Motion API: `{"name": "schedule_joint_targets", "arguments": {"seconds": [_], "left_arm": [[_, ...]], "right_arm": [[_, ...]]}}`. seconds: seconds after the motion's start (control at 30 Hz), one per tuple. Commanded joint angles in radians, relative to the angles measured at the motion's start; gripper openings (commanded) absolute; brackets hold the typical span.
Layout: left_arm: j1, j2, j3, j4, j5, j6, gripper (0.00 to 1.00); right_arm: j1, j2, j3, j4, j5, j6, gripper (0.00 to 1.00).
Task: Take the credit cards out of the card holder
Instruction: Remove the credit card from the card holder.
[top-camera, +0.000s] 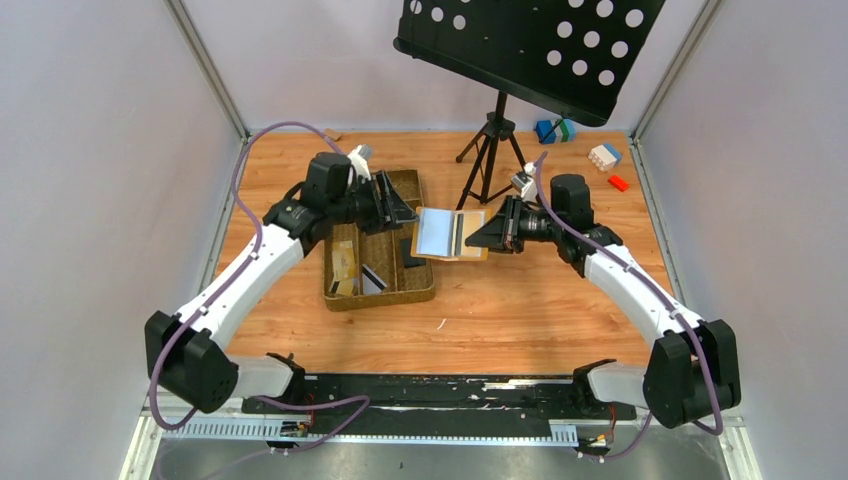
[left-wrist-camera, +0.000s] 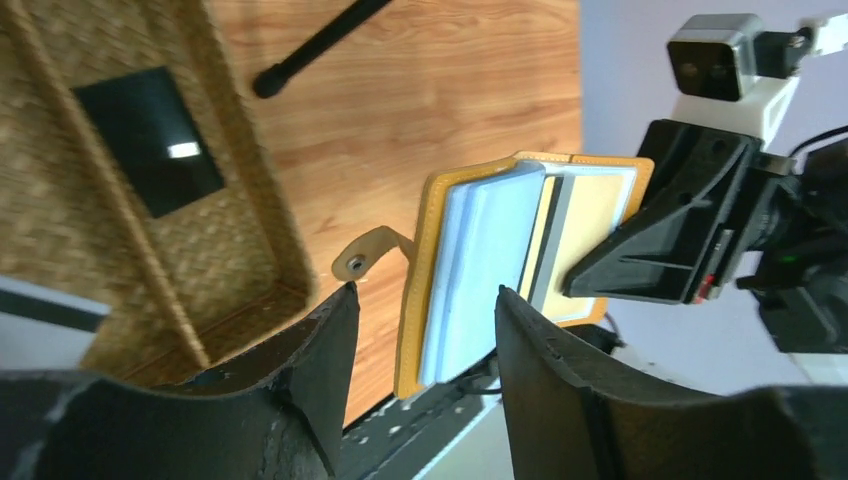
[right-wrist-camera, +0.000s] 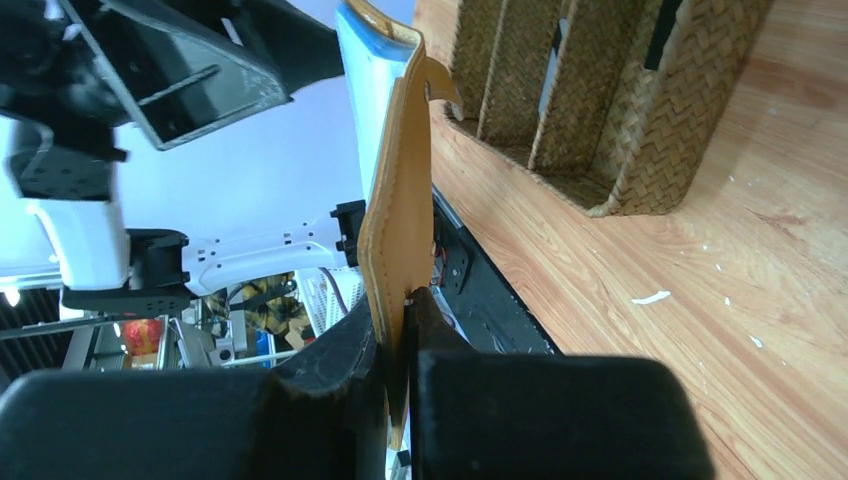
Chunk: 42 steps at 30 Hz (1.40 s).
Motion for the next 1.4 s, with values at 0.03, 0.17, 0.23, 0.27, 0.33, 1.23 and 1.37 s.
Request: {"name": "schedule_joint_targets", "arguments": {"seconds": [0.03, 0.17, 0.23, 0.27, 0.33, 1.23, 1.37], "left_arm": [[-0.077, 0.049, 0.199, -0.290, -0.122, 0.252, 0.55], [-0.119, 0.050, 0.180, -0.140, -0.026, 0.191, 0.43], [-0.122, 0.045, 0.117, -0.009, 0.057, 0.124, 0.34], [-0.123, 0.045, 0.076, 0.082, 0.109, 0.072, 0.32], [-0.122, 0.054, 0.006, 0.228, 0.184, -0.019, 0.30], [-0.075, 0.079, -0.148, 0.715, 0.362, -0.333, 0.00], [-0.057, 0.059, -0.175, 0.719, 0.357, -0.344, 0.00]], "right_arm": [[0.008, 0.031, 0.084, -0.118, 0.060, -0.095, 0.00], [0.012, 0.047, 0.093, -0.097, 0.052, -0.083, 0.00], [0.013, 0.048, 0.089, -0.059, 0.030, -0.066, 0.00], [0.013, 0.047, 0.083, -0.029, 0.015, -0.051, 0.00], [0.013, 0.037, 0.069, 0.048, -0.010, -0.012, 0.00], [0.016, 0.018, -0.045, 0.627, -0.146, 0.322, 0.00], [0.016, 0.016, -0.050, 0.620, -0.137, 0.324, 0.30]]}}
